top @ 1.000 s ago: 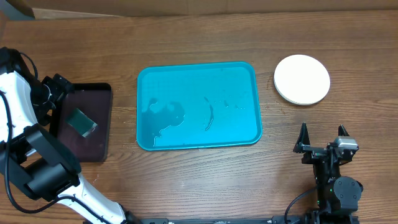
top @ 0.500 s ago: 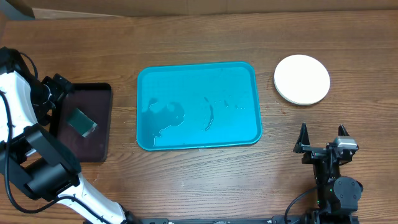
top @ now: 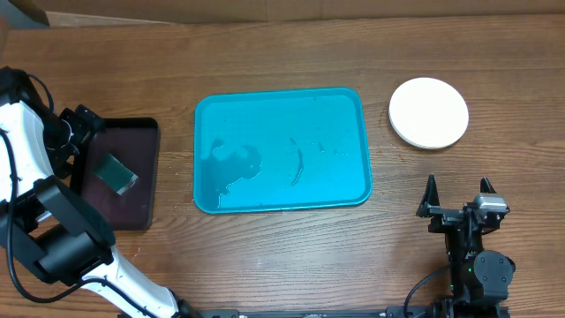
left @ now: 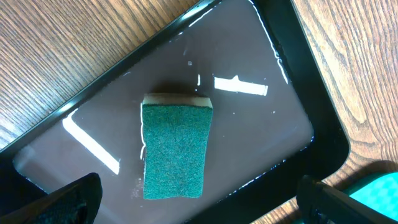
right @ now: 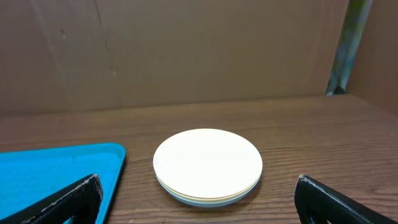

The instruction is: Clean dirty plates on tray and stack at the side

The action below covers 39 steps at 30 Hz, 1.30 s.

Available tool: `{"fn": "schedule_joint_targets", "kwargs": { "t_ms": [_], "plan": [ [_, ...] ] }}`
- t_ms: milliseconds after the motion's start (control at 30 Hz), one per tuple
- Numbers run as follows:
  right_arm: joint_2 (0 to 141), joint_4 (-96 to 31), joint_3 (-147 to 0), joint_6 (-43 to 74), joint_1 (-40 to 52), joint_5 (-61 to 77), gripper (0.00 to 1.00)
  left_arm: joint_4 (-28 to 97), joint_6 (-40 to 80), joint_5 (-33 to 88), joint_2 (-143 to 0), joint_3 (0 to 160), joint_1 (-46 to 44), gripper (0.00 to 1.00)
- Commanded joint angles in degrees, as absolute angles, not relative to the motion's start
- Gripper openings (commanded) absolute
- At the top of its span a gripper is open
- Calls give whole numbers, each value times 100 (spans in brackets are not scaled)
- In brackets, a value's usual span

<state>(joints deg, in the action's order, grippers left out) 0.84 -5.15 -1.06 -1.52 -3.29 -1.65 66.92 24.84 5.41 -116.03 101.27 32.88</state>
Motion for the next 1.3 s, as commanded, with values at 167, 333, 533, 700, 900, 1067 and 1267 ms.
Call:
{"fn": "schedule_joint_targets", "kwargs": {
  "t_ms": [167, 333, 533, 700, 900, 1067, 1267],
  "plan": [
    [16, -480, -45, -196, -362, -139, 100, 6764, 2388, 486, -11539, 10215, 3297, 100],
    [16, -480, -45, -196, -362, -139, 100, 7336, 2394, 596, -11537, 10210, 3288, 100],
    [16, -480, -45, -196, -362, -139, 100, 7408, 2014, -56, -11118, 9529, 2908, 100],
    [16, -480, -45, -196, -362, -139, 100, 5878, 1476, -40, -9961, 7852, 2196, 100],
    [16, -480, -45, -196, -362, -139, 100, 4084, 1476, -19, -8468, 6217, 1280, 100],
    [16, -480, -45, -196, -362, -139, 100, 2985, 1476, -19, -7172, 5284, 849, 100],
    [16, -480, -45, -196, -362, -139, 100, 2298, 972, -38, -5660, 4180, 838, 100]
  ]
}}
